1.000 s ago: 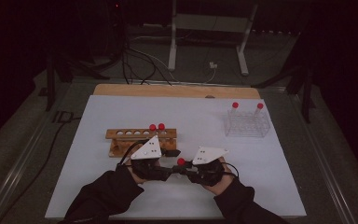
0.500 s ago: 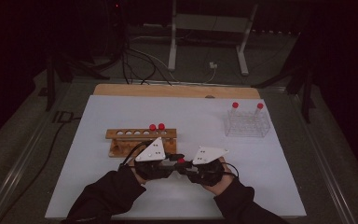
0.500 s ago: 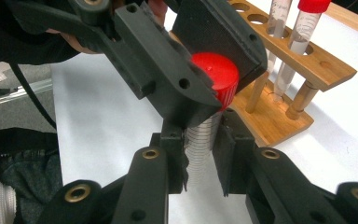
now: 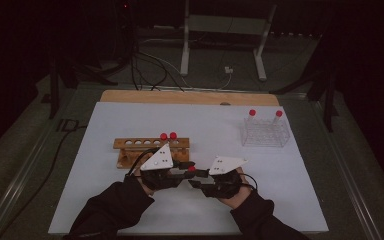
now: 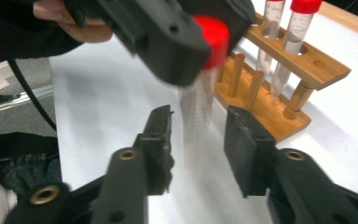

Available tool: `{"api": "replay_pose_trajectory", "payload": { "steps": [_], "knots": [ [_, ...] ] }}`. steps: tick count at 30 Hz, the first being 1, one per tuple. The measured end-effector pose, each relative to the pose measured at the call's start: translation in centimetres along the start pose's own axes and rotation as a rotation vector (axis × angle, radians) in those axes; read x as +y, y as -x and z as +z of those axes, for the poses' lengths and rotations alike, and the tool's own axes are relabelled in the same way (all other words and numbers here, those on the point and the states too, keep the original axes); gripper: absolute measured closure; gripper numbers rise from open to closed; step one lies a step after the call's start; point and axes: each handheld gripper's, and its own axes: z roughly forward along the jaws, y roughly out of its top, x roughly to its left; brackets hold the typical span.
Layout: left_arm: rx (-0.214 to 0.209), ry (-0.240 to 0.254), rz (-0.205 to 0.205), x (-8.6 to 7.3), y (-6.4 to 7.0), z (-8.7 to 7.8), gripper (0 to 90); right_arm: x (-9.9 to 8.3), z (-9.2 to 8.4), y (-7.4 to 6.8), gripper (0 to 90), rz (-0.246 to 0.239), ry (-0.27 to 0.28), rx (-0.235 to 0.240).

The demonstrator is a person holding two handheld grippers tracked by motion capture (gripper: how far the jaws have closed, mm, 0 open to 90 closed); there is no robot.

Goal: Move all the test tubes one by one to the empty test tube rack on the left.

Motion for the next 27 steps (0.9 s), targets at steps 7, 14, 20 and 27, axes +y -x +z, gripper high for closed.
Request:
{"api": "replay_pose_trajectory", "payload": {
  "steps": [7,14,20,27],
  "knots": [
    [0.046,0.002,-0.01,-0.2,-0.9,-1.8,71.9,0.0,-0.8,0.2,45.2,0.016,0.039,-0.02],
    [0.107,0.011,-0.019,-0.2,-1.7,-3.6,71.9,-0.9,-1.2,0.8,33.0,0.055,0.042,-0.042],
    [0.165,0.033,-0.033,-0.1,-2.7,-5.2,71.9,-0.7,-1.8,1.1,17.4,0.075,0.071,-0.07],
    [0.216,0.034,-0.042,0.2,-3.8,-6.5,71.9,-0.6,-2.3,1.4,3.0,0.098,0.093,-0.075]
  ]
}}
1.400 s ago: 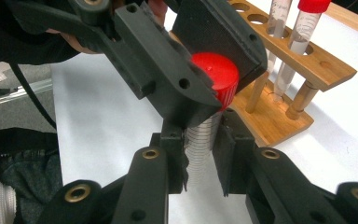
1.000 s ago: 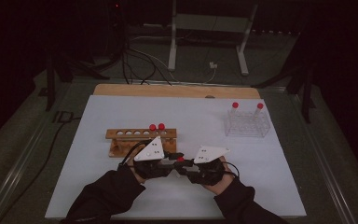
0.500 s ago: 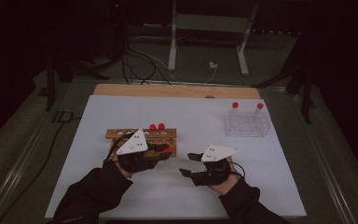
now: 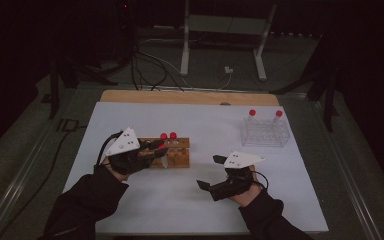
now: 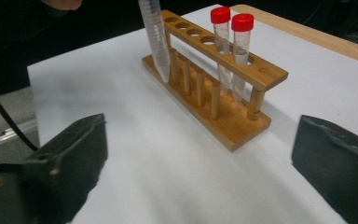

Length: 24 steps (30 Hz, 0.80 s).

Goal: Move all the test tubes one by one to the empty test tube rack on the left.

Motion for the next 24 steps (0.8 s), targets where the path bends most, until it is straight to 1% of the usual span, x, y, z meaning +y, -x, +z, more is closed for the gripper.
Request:
{"api": "replay_pose_trajectory", "payload": {
  "steps": [1,3,5,7,10,11,13,15,16,17,19,21,23,24],
  "knots": [
    [0.017,-0.001,0.002,0.1,-0.2,-0.2,71.9,0.0,-0.1,0.0,2.3,0.001,0.005,0.004],
    [0.027,-0.004,-0.001,0.2,-0.6,-0.3,71.9,0.0,-0.2,0.2,1.1,0.003,0.013,0.01],
    [0.043,-0.004,-0.004,0.3,-1.0,-0.5,71.9,0.0,-0.3,0.2,0.9,0.002,0.013,-0.001],
    [0.059,-0.005,-0.006,0.4,-1.5,-0.7,71.9,0.0,-0.5,0.3,0.0,0.0,0.023,0.004],
    [0.078,-0.001,-0.012,0.6,-2.0,-0.8,71.9,0.0,-0.6,0.3,0.0,-0.007,0.039,-0.003],
    [0.088,-0.001,-0.011,0.6,-2.2,-0.8,71.9,0.0,-0.7,0.3,0.0,-0.005,0.035,0.0],
    [0.097,0.002,-0.018,0.7,-2.5,-0.8,71.9,0.0,-0.7,0.3,0.0,-0.014,0.038,-0.011],
    [0.117,0.005,-0.02,0.8,-2.8,-0.7,71.9,0.0,-0.8,0.3,0.0,-0.012,0.039,-0.009],
    [0.127,0.007,-0.018,0.8,-2.9,-0.6,71.9,0.0,-0.8,0.3,0.0,-0.015,0.039,-0.015],
    [0.145,0.014,-0.023,0.9,-3.1,-0.6,71.9,0.0,-0.8,0.3,0.0,-0.016,0.042,-0.013],
    [0.165,0.025,-0.037,0.9,-3.5,-0.4,71.9,0.1,-0.9,0.3,0.0,-0.017,0.045,-0.017],
    [0.177,0.03,-0.046,0.9,-3.8,-0.3,71.9,0.1,-0.9,0.4,0.0,-0.015,0.046,-0.015],
    [0.198,0.031,-0.051,0.8,-4.1,0.1,71.9,0.1,-1.0,0.4,0.0,-0.015,0.046,-0.017],
    [0.198,0.033,-0.058,0.8,-4.2,0.2,71.9,0.1,-1.0,0.4,0.0,-0.015,0.047,-0.017]
  ]
}}
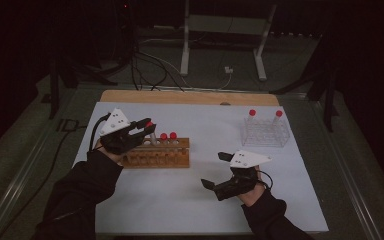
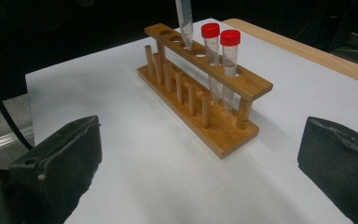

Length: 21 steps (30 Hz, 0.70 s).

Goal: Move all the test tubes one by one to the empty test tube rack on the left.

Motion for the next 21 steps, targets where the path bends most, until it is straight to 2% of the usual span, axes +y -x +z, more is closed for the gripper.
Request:
{"api": "replay_pose_trajectory", "payload": {
  "steps": [5,17,21],
  "knots": [
    [0.039,-0.001,-0.02,-0.7,-0.6,1.0,71.9,0.0,0.0,0.1,0.0,0.0,-0.001,0.001],
    [0.031,-0.042,-0.068,-3.2,-1.0,3.0,71.9,-0.2,-0.1,0.2,0.0,0.007,0.006,-0.004],
    [0.03,-0.061,-0.069,-4.0,-0.9,3.5,71.8,-0.3,-0.1,0.2,0.0,0.005,0.004,-0.003]
  ]
}}
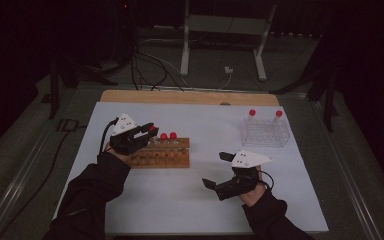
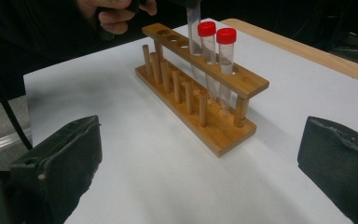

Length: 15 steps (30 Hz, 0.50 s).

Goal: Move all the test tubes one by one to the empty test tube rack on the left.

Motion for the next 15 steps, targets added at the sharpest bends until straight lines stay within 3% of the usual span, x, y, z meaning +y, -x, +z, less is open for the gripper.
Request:
{"api": "replay_pose_trajectory", "payload": {
  "steps": [15],
  "knots": [
    [-0.005,-0.044,-0.022,-1.7,0.0,1.1,71.8,0.0,0.0,0.0,0.0,0.001,-0.004,0.002]
  ]
}}
